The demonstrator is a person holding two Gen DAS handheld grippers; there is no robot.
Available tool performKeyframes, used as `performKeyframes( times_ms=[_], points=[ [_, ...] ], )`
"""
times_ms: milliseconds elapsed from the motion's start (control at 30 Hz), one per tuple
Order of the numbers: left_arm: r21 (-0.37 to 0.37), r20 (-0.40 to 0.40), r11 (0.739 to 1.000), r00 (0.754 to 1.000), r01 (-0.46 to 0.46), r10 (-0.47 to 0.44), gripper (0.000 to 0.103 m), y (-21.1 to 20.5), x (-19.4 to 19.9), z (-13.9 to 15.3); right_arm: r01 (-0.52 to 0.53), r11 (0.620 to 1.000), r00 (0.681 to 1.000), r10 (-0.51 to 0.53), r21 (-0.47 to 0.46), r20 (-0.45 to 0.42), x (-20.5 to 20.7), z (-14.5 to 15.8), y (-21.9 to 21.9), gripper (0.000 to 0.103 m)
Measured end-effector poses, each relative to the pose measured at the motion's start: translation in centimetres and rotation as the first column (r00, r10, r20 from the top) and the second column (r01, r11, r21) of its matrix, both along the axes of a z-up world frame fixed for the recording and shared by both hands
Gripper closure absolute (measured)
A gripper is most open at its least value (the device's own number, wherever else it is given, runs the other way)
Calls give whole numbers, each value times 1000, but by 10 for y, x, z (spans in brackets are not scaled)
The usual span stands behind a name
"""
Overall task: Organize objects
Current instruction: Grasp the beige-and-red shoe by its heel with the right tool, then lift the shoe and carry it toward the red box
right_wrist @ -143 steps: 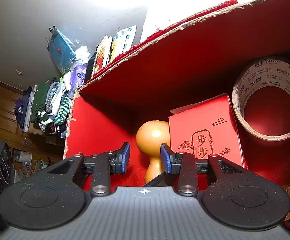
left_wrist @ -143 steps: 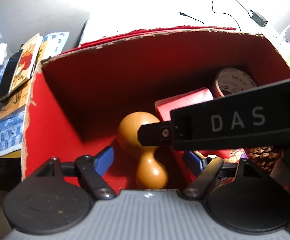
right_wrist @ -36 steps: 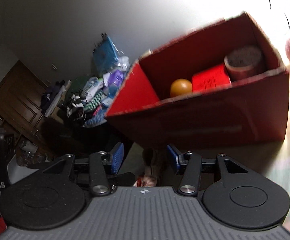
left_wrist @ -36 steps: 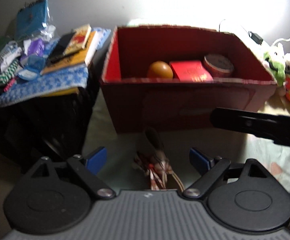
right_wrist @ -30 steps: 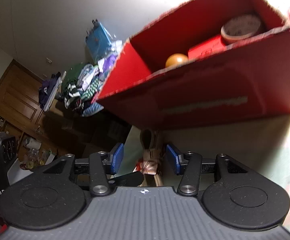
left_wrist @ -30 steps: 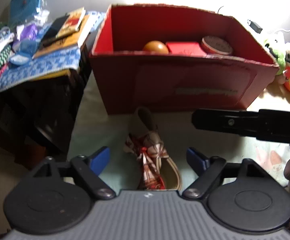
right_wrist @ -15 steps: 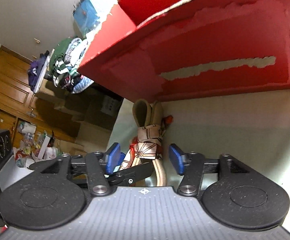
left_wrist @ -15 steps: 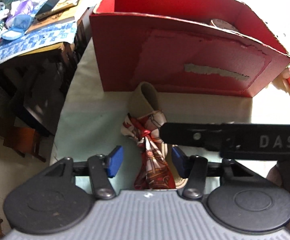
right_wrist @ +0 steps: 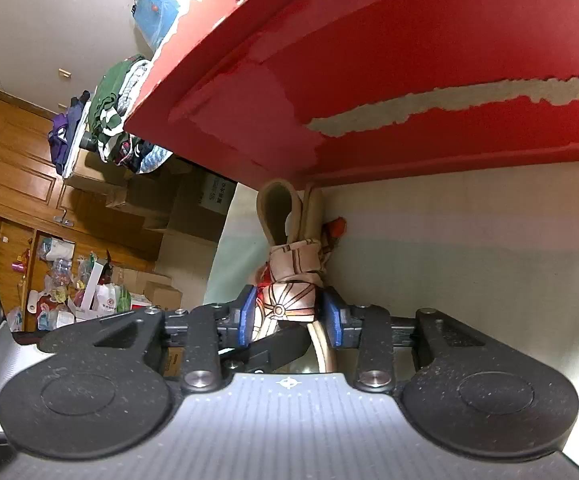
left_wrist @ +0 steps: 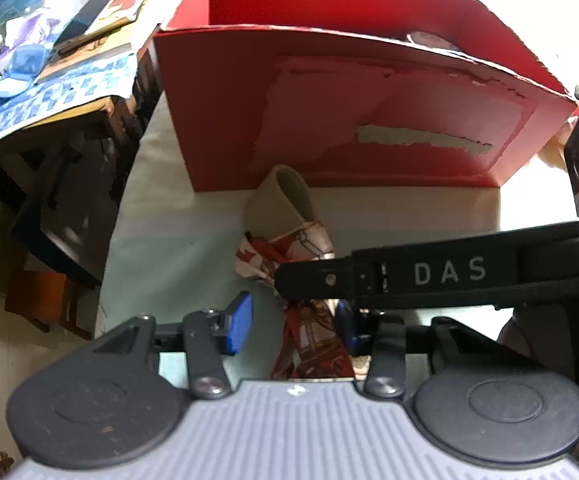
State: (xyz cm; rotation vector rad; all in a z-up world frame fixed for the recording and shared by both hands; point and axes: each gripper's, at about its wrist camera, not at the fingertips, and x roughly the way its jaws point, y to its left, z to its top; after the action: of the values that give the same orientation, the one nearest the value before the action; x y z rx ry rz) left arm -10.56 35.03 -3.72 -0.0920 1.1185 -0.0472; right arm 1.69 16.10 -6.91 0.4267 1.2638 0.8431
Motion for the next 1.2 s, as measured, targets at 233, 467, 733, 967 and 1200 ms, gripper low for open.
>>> performKeyframes(
  times_ms=[233, 467, 733, 967, 1200],
  points=[
    [-15, 22, 995, 994, 103, -103, 71, -18, 3, 10, 68, 997, 996, -67, 21, -53, 3, 0, -30, 67],
    [-46, 27, 967, 968, 252, -251, 71, -48, 11, 18, 160, 987, 985, -159, 17, -66, -3, 7, -78, 67],
    [-42, 70, 885, 885, 463, -460, 71, -103, 9, 29, 322, 947, 945, -319, 22, -75, -20, 17, -131, 68],
    [-27, 140, 789, 784, 613, -605, 71, -148, 6, 50, 458, 888, 889, -457, 42, -32, -37, 34, -171, 68],
    [-3, 247, 718, 697, 696, -674, 71, -188, 8, 81, 570, 814, 818, -575, 108, 15, -52, 64, -205, 69]
  ],
)
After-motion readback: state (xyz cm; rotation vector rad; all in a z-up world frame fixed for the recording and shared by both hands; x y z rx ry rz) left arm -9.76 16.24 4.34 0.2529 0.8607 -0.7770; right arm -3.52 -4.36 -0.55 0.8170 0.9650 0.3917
